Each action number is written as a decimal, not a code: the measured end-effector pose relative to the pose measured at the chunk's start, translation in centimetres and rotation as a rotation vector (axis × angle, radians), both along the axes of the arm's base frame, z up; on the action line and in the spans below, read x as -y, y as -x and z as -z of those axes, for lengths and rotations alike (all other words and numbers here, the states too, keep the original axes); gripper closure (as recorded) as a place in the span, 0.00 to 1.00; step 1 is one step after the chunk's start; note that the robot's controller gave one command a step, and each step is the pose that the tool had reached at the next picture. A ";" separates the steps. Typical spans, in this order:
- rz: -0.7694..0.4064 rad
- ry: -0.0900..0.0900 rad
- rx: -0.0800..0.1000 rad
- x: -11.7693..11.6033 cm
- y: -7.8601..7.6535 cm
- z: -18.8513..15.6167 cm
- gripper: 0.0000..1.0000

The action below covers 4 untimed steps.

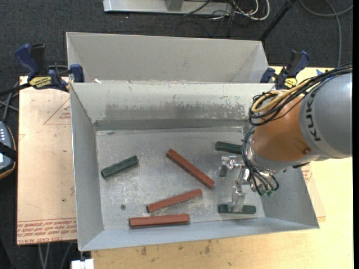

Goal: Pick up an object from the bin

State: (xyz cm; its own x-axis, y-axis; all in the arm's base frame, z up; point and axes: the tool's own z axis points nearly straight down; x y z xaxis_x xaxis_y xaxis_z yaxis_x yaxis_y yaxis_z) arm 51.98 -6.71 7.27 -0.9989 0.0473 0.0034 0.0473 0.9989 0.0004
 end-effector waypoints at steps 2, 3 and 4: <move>0.151 0.001 0.008 4.3 -5.6 0.2 1.00; 0.129 0.000 0.007 6.2 -7.1 0.2 1.00; 0.129 0.001 0.007 8.5 -8.6 0.2 1.00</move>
Offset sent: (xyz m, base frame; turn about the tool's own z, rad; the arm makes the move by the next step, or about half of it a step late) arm 0.0000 0.0000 0.0000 0.0000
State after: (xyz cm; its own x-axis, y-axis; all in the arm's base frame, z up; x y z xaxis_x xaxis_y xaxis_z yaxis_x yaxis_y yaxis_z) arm 60.59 -15.16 7.04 -0.9844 0.1759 -0.0042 0.1759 0.9844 0.0002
